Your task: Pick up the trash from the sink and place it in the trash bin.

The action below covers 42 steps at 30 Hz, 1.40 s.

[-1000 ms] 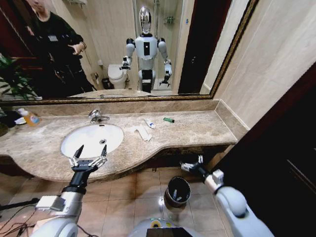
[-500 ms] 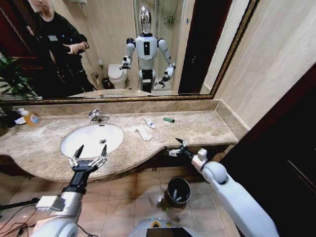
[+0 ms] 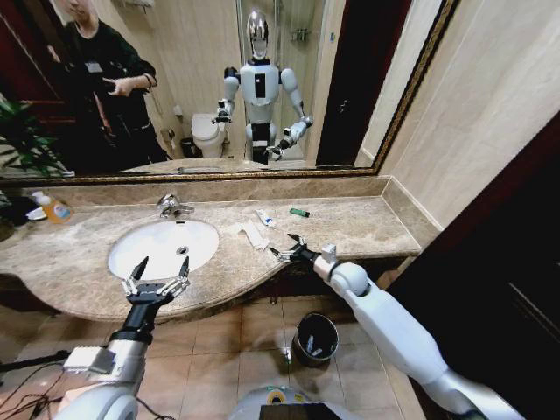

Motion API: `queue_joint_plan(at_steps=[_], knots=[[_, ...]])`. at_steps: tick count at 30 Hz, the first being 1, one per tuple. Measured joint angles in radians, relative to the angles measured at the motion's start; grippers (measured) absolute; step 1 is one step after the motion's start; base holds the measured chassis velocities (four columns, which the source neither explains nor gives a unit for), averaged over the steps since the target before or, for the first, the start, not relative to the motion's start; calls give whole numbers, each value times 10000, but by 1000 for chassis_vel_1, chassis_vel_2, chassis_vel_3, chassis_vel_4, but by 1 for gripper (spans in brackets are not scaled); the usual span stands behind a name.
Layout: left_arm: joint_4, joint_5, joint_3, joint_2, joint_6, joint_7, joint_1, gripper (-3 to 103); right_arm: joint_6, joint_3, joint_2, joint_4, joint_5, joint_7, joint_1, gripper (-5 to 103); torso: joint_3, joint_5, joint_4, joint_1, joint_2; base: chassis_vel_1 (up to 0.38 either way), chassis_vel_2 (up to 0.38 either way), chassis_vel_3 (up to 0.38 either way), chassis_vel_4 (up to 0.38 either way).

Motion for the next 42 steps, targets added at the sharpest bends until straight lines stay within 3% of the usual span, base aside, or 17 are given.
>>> queue_joint_plan(at_steps=[7, 12, 21, 30, 33, 37, 38, 42], knots=[[0, 0, 0, 0, 0, 0, 0, 100, -315, -641, 401, -250, 545, 1456, 372, 100, 0, -1, 1, -1, 0, 0, 0, 0, 0], [-1, 0, 0, 0, 0, 0, 0, 100, -776, -923, 554, -82, 1664, 2384, 454, 100, 0, -1, -1, -1, 0, 0, 0, 0, 0], [0, 0, 0, 0, 0, 0, 0, 100, -1156, -1065, 882, -170, 2804, 2978, 703, 100, 0, -1, 0, -1, 0, 0, 0, 0, 0], [0, 0, 0, 0, -1, 0, 0, 100, -1170, -1039, 1008, -324, 2974, 3118, 698, 101, 0, -1, 0, -1, 0, 0, 0, 0, 0], [0, 0, 0, 0, 0, 0, 0, 100, -1154, -1081, 1061, -469, 2941, 3117, 795, 90, -1, -1, 0, -1, 0, 0, 0, 0, 0], [0, 0, 0, 0, 0, 0, -1, 100, -1153, -1111, 1150, -665, 2882, 3100, 908, 84, -1, -1, 0, -1, 0, 0, 0, 0, 0], [0, 0, 0, 0, 0, 0, 0, 100, -1151, -1121, 1164, -689, 2868, 3097, 921, 73, 0, -1, 0, -1, 0, 0, 0, 0, 0], [0, 0, 0, 0, 0, 0, 0, 100, -1132, -1145, 1219, -791, 2771, 3060, 964, 62, -1, 0, 0, -1, 1, 0, 0, 0, 0]])
